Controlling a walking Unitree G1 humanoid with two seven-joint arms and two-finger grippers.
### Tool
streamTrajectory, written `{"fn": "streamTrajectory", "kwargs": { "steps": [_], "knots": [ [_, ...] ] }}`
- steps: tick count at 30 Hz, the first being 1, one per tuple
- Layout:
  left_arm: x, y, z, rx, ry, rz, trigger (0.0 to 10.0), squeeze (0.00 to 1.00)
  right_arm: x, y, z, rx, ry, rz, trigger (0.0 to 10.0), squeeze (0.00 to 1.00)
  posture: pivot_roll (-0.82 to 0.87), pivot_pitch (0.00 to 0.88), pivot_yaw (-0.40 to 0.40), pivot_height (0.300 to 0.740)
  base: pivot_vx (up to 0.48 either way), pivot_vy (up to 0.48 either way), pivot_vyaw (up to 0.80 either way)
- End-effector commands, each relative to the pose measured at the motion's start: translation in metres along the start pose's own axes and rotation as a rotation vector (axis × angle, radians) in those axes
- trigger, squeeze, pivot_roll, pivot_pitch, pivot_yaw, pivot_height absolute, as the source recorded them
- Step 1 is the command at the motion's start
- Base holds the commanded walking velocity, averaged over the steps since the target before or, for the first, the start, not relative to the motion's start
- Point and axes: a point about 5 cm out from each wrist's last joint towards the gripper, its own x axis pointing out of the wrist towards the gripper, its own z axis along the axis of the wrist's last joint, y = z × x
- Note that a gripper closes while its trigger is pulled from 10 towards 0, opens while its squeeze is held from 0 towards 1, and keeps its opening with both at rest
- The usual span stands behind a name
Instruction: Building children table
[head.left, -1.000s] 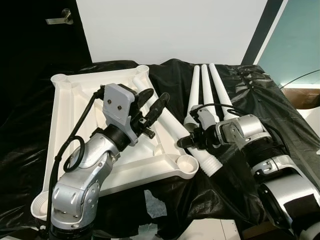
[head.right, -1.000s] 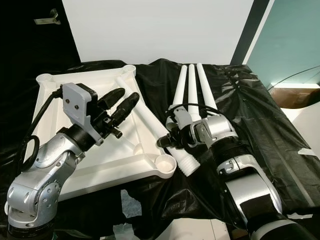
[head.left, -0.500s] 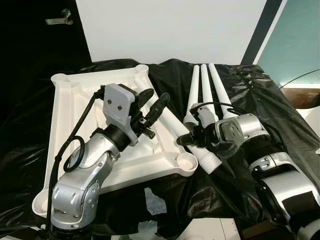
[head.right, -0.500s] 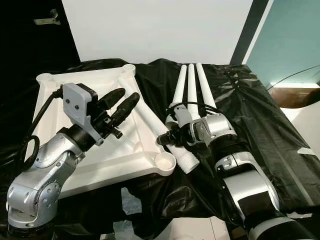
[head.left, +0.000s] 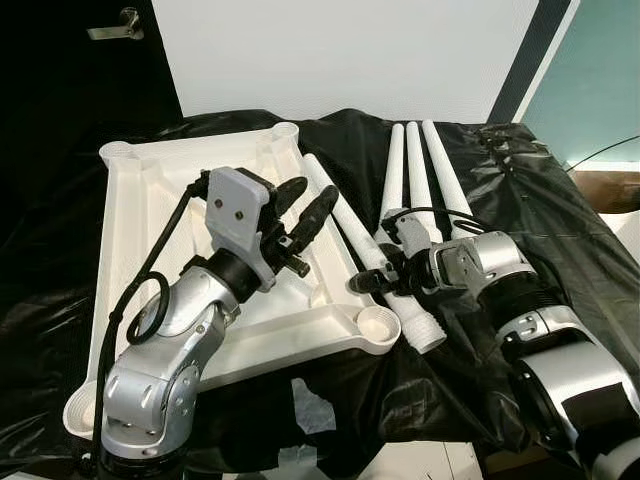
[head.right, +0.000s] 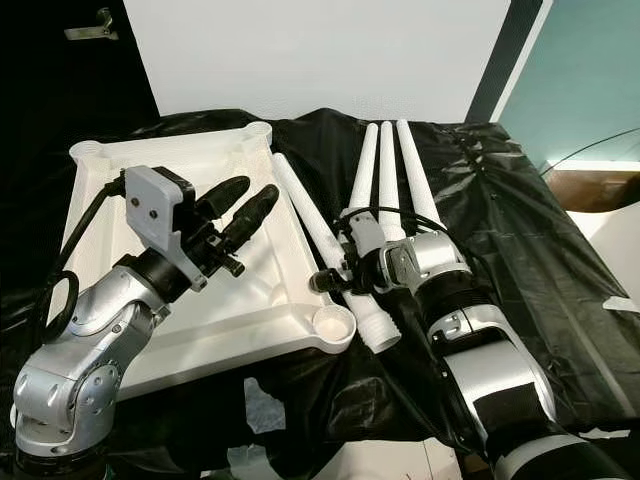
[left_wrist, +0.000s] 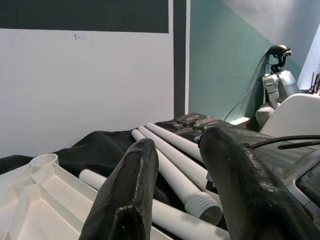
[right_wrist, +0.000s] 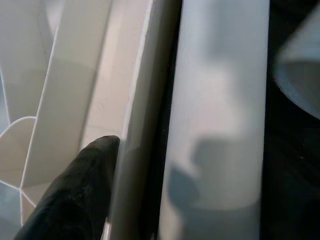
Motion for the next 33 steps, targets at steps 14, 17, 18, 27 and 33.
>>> {"fn": "streamTrajectory", "kwargs": {
  "steps": [14, 17, 18, 27, 33],
  "knots": [
    [-0.002, -0.001, 0.002, -0.003, -0.001, 0.022, 10.0, 0.00, -0.024, -0.008, 0.029, 0.050, -0.267, -0.006, 10.0, 0.00, 0.15, 0.069, -0.059, 0.740, 0.000, 0.000, 0.00],
    [-0.002, -0.001, 0.001, -0.004, -0.001, 0.017, 10.0, 0.00, -0.026, -0.010, 0.027, 0.048, -0.269, -0.015, 10.0, 0.00, 0.15, 0.070, -0.056, 0.740, 0.000, 0.000, 0.00],
    [-0.002, -0.001, 0.001, -0.004, -0.001, 0.017, 10.0, 0.00, -0.026, -0.010, 0.027, 0.048, -0.269, -0.015, 10.0, 0.00, 0.15, 0.070, -0.056, 0.740, 0.000, 0.000, 0.00],
    [-0.001, -0.001, 0.001, -0.005, -0.001, 0.012, 10.0, 0.00, -0.032, -0.015, 0.021, 0.087, -0.248, -0.024, 10.0, 0.00, 0.15, 0.070, -0.053, 0.740, 0.000, 0.000, 0.00],
    [0.000, -0.001, 0.001, -0.005, 0.001, 0.008, 10.0, 0.00, -0.034, -0.016, 0.007, 0.020, -0.092, -0.058, 10.0, 0.00, 0.14, 0.070, -0.049, 0.740, 0.000, 0.000, 0.00]
  ]
}}
